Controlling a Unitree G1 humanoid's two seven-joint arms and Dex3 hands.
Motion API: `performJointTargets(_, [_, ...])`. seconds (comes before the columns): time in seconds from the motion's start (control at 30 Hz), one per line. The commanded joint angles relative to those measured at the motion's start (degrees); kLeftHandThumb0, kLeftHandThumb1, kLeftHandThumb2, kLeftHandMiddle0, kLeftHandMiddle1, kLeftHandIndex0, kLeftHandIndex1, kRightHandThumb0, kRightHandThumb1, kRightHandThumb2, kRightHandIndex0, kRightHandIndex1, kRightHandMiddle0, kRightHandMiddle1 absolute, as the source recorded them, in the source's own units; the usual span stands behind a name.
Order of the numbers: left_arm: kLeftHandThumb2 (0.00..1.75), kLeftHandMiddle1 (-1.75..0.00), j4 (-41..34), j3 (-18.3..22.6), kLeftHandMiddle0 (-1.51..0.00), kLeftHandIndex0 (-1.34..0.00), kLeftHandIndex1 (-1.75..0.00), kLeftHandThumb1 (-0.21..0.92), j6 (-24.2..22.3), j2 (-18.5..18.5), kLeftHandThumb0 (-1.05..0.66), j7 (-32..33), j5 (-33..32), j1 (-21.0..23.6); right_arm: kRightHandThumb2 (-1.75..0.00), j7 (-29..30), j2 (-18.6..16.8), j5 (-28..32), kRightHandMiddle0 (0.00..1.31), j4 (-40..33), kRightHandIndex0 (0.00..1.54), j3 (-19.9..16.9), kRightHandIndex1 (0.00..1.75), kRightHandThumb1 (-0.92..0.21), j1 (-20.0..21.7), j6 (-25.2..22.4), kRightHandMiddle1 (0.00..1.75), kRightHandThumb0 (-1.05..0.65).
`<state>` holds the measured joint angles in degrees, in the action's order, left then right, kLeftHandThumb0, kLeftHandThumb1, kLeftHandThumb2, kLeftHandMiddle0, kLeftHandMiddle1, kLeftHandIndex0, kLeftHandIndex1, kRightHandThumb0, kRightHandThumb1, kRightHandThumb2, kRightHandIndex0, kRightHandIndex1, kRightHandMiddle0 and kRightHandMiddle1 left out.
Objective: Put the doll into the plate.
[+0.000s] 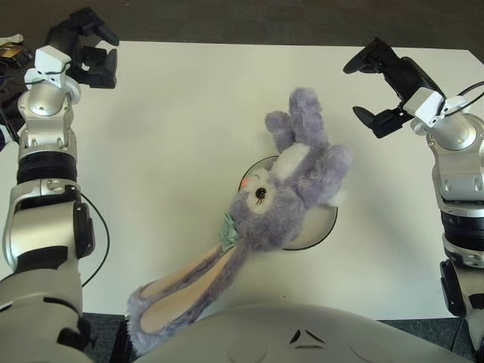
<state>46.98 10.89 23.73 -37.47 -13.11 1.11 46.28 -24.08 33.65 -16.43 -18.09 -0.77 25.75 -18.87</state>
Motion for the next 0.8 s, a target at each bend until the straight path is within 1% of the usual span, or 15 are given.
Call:
performJointTargets(0.0, [1.25,-1.75,-1.05,-1.35,-1.33,-0.56,-1.75,0.38,-0.28,2.68,-0.46,1.36,0.57,2.28,-1.58,0.45,-0.41,0.03,0.01,-1.16,0.0,-0.31,0.74,-0.13,-0.3,-1.42,1.41,0.18])
performJointTargets(0.1, [1.25,-1.75,-2.37,-1.91,-1.32,-0.57,-1.75,0.37,-1.94,4.6,-0.46,1.75,0.15,2.85,-1.58,0.72,-0.52,-0.45,0.0,-1.57,0.0,-0.06,0.73,-0.13,-0.31,-2.34,1.4,0.18])
performJointTargets(0.2, [1.25,-1.75,-4.7,-2.17,-1.3,-0.57,-1.75,0.37,-5.15,6.74,-0.46,1.98,-0.72,3.51,-1.58,0.97,-0.55,-1.31,0.0,-2.08,0.0,0.39,0.73,-0.14,-0.41,-3.22,1.39,0.18])
performJointTargets(0.3, [1.25,-1.75,-5.81,-1.87,-1.28,-0.57,-1.75,0.37,-7.37,7.91,-0.46,1.84,-1.56,3.84,-1.58,1.14,-0.56,-1.93,0.0,-2.35,0.0,0.75,0.73,-0.14,-0.58,-3.44,1.39,0.18])
performJointTargets(0.37, [1.26,-1.75,-5.69,-1.46,-1.27,-0.57,-1.75,0.37,-9.09,9.26,-0.46,1.9,-2.53,4.59,-1.58,2.74,-0.49,-2.18,0.0,1.05,0.0,0.92,0.75,-0.14,-1.8,0.94,1.39,0.18])
performJointTargets(0.43, [1.27,-1.75,-5.72,-0.94,-1.27,-0.58,-1.75,0.36,-10.08,11.26,-0.47,2.29,-3.85,5.06,-1.57,3.88,-0.7,-2.5,0.0,2.18,0.0,1.28,0.81,-0.14,-2.39,3.2,1.4,0.15])
performJointTargets(0.5, [1.28,-1.75,-6.71,-0.73,-1.29,-0.59,-1.75,0.35,-10.33,12.9,-0.47,2.61,-4.78,4.67,-1.56,3.92,-0.74,-2.96,0.0,0.78,0.0,1.41,0.87,-0.15,-2.54,2.13,1.41,0.13])
performJointTargets(0.63, [1.29,-1.75,-7.61,-0.82,-1.31,-0.59,-1.75,0.34,-9.44,15.33,-0.47,2.91,-5.49,4.16,-1.55,4.96,-1.41,-3.9,0.0,1.02,0.0,1.64,0.94,-0.15,-2.07,1.47,1.42,0.1])
performJointTargets(0.7, [1.29,-1.75,-8.02,-1.09,-1.33,-0.59,-1.75,0.34,-8.59,16.61,-0.47,3.14,-5.53,3.99,-1.54,5.48,-1.64,-4.39,0.0,1.35,0.0,1.82,0.98,-0.16,-1.98,1.53,1.42,0.06])
performJointTargets(0.73, [1.29,-1.75,-8.34,-1.29,-1.34,-0.59,-1.75,0.34,-8.25,17.14,-0.47,3.21,-5.46,3.87,-1.53,6.33,-1.73,-4.82,0.0,2.72,0.0,2.07,1.0,-0.16,-2.11,2.49,1.42,0.05])
performJointTargets(0.77, [1.3,-1.75,-8.56,-1.4,-1.35,-0.6,-1.75,0.33,-8.03,17.5,-0.48,3.25,-5.39,3.78,-1.49,6.96,-1.8,-5.14,0.0,3.76,0.02,2.24,1.03,-0.19,-2.2,3.21,1.43,-0.05])
